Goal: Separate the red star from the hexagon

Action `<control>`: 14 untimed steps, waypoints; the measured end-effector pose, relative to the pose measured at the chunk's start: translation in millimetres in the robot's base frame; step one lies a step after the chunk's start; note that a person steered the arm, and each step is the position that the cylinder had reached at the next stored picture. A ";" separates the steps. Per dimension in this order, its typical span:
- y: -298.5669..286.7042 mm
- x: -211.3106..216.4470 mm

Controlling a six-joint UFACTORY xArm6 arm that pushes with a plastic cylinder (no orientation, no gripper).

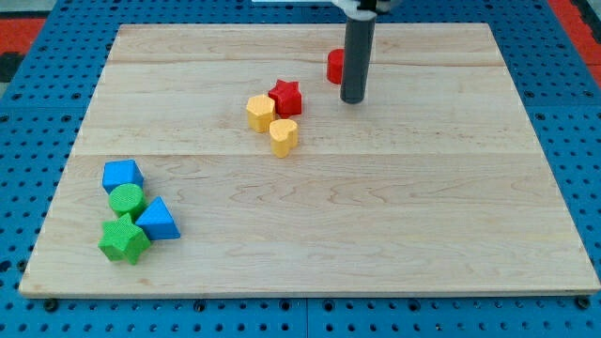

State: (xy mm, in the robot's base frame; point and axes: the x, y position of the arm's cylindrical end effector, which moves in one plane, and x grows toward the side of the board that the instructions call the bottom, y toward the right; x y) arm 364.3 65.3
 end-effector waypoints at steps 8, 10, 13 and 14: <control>-97.5 -55.3; -107.8 -50.3; -124.4 -42.9; -124.4 -40.2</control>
State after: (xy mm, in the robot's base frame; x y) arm 324.1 -59.1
